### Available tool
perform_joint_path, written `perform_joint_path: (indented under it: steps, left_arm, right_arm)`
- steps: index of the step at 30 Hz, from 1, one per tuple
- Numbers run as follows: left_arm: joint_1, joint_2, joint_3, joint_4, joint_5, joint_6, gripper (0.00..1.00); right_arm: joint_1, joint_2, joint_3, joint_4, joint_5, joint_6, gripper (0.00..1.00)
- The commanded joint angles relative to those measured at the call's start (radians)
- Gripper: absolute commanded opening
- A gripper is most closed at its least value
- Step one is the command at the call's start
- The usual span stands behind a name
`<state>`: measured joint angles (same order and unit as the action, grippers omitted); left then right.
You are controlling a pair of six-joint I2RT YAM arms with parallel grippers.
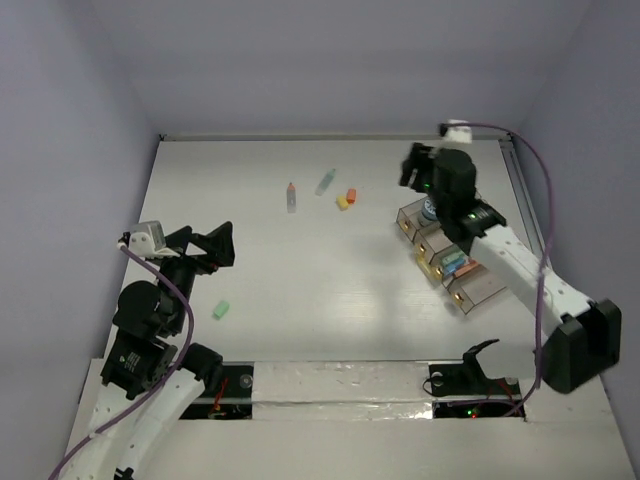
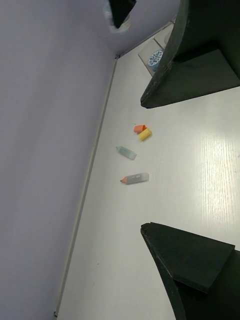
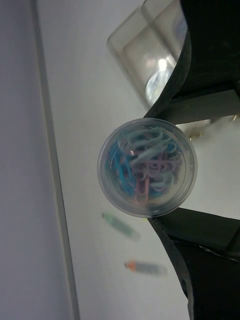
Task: Sort the stationery into containers
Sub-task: Pick up the stationery from the center of the board, then place the stationery in the storage box.
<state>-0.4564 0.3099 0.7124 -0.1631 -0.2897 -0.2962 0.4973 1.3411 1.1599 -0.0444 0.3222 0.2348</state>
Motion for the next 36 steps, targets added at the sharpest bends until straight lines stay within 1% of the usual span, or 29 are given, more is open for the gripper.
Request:
perform_joint_path:
  steps: [1, 3, 5, 8, 15, 20, 27, 30, 31, 32, 33, 36]
  left_arm:
    - [-0.004, -0.018, -0.005, 0.053, 0.027, 0.006, 0.99]
    - [-0.013, -0.018, -0.005, 0.053, 0.029, 0.008, 0.99]
    - [-0.013, -0.020, -0.005, 0.054, 0.034, 0.009, 0.99]
    - [-0.022, -0.023, -0.005, 0.053, 0.032, 0.009, 0.99]
    - [-0.022, -0.029, -0.005, 0.048, 0.027, 0.009, 0.99]
    - [-0.022, -0.029, -0.004, 0.048, 0.027, 0.011, 0.99]
    - [-0.022, -0.023, -0.005, 0.050, 0.027, 0.011, 0.99]
    - [-0.022, -0.022, -0.005, 0.051, 0.029, 0.011, 0.99]
    - [-0.022, -0.020, -0.005, 0.051, 0.029, 0.011, 0.99]
    - [-0.022, -0.022, -0.004, 0.051, 0.029, 0.011, 0.99]
    - [-0.022, -0.020, -0.005, 0.050, 0.029, 0.011, 0.99]
    - [-0.022, -0.019, -0.007, 0.051, 0.029, 0.009, 0.99]
  right_arm:
    - [-0.089, -0.109, -0.187, -0.103, 0.066, 0.112, 0.37]
    - [-0.130, -0.147, -0.230, -0.147, 0.084, 0.126, 0.37]
    - [-0.198, -0.163, -0.278, -0.166, 0.080, 0.129, 0.37]
    - [-0.233, -0.145, -0.325, -0.132, 0.077, 0.129, 0.37]
    - [-0.272, -0.030, -0.299, -0.120, 0.084, 0.143, 0.37]
    - [-0.295, 0.004, -0.313, -0.114, 0.072, 0.150, 0.38]
    - [-0.304, -0.002, -0.325, -0.112, 0.067, 0.161, 0.40]
    - [-0.304, 0.007, -0.327, -0.114, 0.060, 0.166, 0.56]
    - [-0.304, 0.012, -0.324, -0.115, 0.058, 0.167, 0.66]
    - [-0.304, 0.013, -0.322, -0.118, 0.058, 0.169, 0.70]
    - [-0.304, 0.013, -0.322, -0.120, 0.058, 0.169, 0.77]
    - [-0.304, -0.003, -0.319, -0.121, 0.061, 0.164, 0.88]
